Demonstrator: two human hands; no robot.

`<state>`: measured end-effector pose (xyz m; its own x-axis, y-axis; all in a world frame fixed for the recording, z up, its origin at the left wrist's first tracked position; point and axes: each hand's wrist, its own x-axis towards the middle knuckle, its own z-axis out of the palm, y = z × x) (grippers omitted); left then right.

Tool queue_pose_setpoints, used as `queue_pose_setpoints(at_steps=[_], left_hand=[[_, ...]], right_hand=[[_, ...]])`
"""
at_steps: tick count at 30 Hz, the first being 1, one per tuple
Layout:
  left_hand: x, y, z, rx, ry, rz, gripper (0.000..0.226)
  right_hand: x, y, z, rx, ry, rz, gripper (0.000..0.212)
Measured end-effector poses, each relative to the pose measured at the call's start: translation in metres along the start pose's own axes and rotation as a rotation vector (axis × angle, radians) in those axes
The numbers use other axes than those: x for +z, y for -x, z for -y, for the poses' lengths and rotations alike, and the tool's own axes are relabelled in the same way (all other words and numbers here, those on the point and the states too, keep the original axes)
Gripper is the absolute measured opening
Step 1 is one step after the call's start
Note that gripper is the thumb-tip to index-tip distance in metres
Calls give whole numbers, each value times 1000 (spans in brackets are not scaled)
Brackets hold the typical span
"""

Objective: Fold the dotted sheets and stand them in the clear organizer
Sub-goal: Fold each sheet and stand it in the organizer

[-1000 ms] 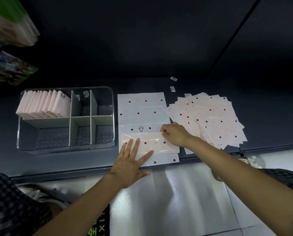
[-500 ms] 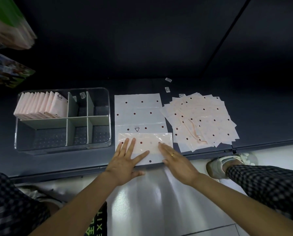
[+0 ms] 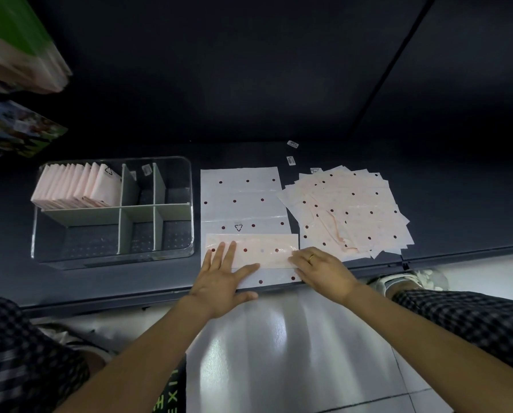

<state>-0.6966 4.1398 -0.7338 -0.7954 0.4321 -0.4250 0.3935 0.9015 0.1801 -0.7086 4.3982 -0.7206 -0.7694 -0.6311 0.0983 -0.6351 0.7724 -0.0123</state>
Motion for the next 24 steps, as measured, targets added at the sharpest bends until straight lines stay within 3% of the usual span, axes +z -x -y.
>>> queue_pose_setpoints(at_steps=[3,7,10,16,20,24], left_hand=[[-2,1,-3,-23,5,14,66],[-6,1,-8,-46,-8,-4,62],[-5,5,-12,-82,37,-101,57],[4,16,-22,-204,245,-306,42],[3,13,-25,-245,344,-456,20],[1,10,-25,-244,333,-532,16]], right_hand=[[-8,-6,1,-21,71,55,44],[-18,-13,5,7,40,21,27],[-24,-16,11,11,-92,-78,12],[-41,-26,56,-18,-259,-121,11],[-51,-44,79,8,-314,-47,15],[-56,-56,81,132,-450,101,24]])
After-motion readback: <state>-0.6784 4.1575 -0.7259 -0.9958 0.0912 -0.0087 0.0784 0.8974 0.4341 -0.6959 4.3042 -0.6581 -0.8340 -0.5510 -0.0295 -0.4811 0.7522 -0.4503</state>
